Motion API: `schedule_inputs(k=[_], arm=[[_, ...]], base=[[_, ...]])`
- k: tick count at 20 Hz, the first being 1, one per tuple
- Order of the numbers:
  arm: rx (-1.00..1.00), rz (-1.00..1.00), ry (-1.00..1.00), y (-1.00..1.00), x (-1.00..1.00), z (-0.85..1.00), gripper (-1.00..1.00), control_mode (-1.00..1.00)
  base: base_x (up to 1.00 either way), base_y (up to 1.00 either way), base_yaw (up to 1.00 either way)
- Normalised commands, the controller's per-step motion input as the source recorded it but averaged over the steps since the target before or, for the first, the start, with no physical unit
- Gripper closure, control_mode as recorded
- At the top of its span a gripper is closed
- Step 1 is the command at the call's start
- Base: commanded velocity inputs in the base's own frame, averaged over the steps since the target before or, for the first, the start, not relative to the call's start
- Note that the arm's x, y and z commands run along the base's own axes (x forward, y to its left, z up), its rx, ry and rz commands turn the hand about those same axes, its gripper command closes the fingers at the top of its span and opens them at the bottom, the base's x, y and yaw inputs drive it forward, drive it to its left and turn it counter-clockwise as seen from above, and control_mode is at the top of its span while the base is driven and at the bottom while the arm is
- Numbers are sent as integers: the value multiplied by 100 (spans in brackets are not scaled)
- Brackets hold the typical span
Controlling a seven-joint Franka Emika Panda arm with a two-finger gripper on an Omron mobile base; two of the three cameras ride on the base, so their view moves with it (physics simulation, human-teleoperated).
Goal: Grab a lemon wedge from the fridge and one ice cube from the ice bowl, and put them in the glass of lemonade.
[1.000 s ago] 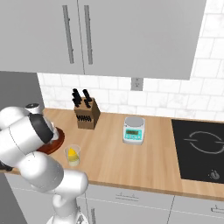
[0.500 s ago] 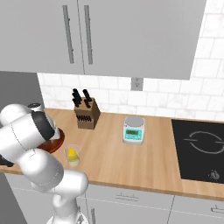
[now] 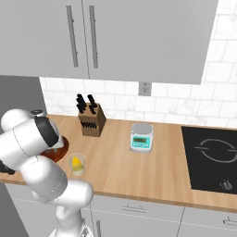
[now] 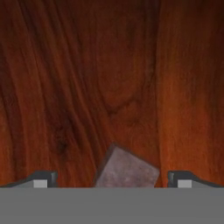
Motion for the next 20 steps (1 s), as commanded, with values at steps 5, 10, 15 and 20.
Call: schedule_inputs(k=[5, 10, 15, 20], arm=[[0, 0, 0, 0, 0, 0, -100, -100], [0, 0, 0, 0, 0, 0, -100, -100], [0, 0, 0, 0, 0, 0, 100, -100], [0, 0, 0, 0, 0, 0, 100, -100]], base=[[0, 0, 0], [0, 0, 0], [0, 0, 0], [0, 0, 0]])
